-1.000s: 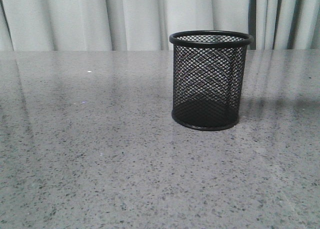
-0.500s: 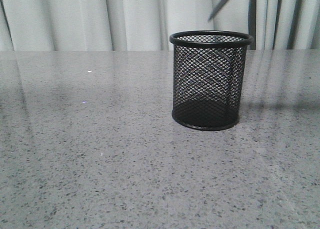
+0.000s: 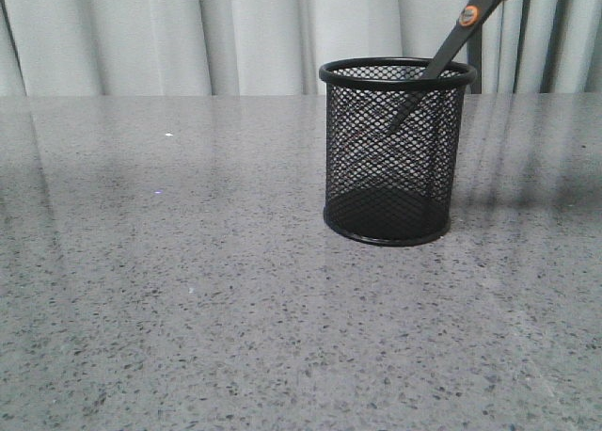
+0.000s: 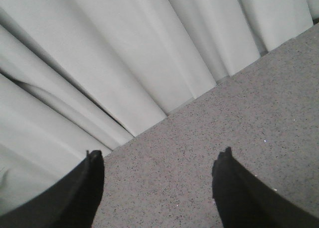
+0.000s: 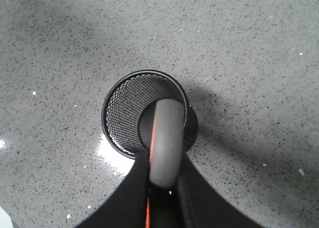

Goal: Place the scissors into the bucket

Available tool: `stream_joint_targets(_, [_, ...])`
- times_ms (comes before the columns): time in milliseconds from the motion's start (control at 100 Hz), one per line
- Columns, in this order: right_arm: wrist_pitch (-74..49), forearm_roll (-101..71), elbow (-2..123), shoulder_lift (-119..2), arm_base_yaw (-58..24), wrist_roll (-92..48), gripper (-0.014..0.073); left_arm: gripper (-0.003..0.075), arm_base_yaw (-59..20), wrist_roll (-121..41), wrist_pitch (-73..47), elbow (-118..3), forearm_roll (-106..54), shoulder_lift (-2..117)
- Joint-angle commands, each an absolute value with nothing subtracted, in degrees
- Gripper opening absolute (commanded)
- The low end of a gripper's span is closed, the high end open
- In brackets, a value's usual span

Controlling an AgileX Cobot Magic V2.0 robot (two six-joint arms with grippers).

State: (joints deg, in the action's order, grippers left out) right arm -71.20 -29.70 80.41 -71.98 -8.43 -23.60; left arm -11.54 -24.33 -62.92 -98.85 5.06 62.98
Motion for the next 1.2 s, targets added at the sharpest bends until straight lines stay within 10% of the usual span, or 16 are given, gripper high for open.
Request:
stream_joint_targets(0, [-68.93, -31.36, 82.42, -71.74, -8.67, -24.24, -0.0045, 0.0438, -11.52, -23.65, -59.02, -100.44, 4.55, 62.28])
stream_joint_targets(440, [-70.41, -34.21, 82.42, -74.96, -8.89, -24.24, -0.0033, 0.0438, -11.52, -23.65, -58.31, -100.44, 4.55, 62.39])
stream_joint_targets(710, [-71.30, -35.40, 82.42, -76.71, -8.89, -24.24, 0.0200, 0.0438, -11.52, -23.65, -57.95, -100.44, 4.55, 62.39])
stream_joint_targets(1190, [-68.72, -29.21, 93.10, -75.90, -8.79, -22.49, 0.0205, 0.0438, -11.52, -24.15, -57.95, -100.44, 7.00, 62.39])
